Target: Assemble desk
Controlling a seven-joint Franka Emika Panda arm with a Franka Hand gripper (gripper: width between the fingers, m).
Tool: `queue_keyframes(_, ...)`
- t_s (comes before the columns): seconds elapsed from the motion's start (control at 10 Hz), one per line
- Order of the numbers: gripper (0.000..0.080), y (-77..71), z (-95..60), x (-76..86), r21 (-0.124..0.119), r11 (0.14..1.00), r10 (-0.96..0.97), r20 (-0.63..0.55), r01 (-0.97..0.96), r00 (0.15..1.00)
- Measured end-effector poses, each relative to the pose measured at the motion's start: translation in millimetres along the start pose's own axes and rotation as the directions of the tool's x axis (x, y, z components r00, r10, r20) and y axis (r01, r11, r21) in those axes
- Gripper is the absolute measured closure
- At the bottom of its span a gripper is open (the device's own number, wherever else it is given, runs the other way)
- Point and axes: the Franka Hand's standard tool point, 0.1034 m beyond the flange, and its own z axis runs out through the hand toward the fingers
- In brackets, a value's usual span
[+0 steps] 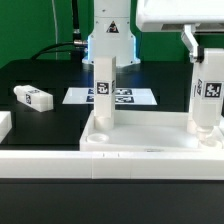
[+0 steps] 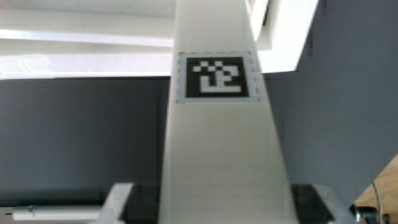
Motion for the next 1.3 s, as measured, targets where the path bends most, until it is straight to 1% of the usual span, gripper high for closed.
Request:
queue_keyframes(0.2, 0.0509, -2.1, 0.4, -0.7, 0.002, 1.0, -0.004, 0.001, 0.004, 1.0)
queue_keyframes(0.3, 0.0509, -9.9, 2.1, -3.4, 0.006, 1.0, -0.018, 0.004, 0.018, 1.0)
queue_keyframes(0.4, 0.0509, -16.1, 3.0, -1.5, 0.01, 1.0, -0.026, 0.002, 0.026, 1.0)
queue_keyframes(0.5, 0.0509, -18.3, 4.3, 0.7, 0.012, 1.0, -0.029, 0.001, 0.029, 1.0)
queue_keyframes(0.6, 0.0509, -18.0, 5.3, 2.4, 0.011, 1.0, -0.029, -0.001, 0.029, 1.0)
queue_keyframes(1.1, 0.0509, -2.5, 6.8, 5.0, -0.002, 1.0, -0.026, -0.002, 0.026, 1.0)
queue_keyframes(1.3, 0.0509, -2.0, 7.0, 5.1, -0.003, 1.0, -0.025, -0.003, 0.025, 1.0)
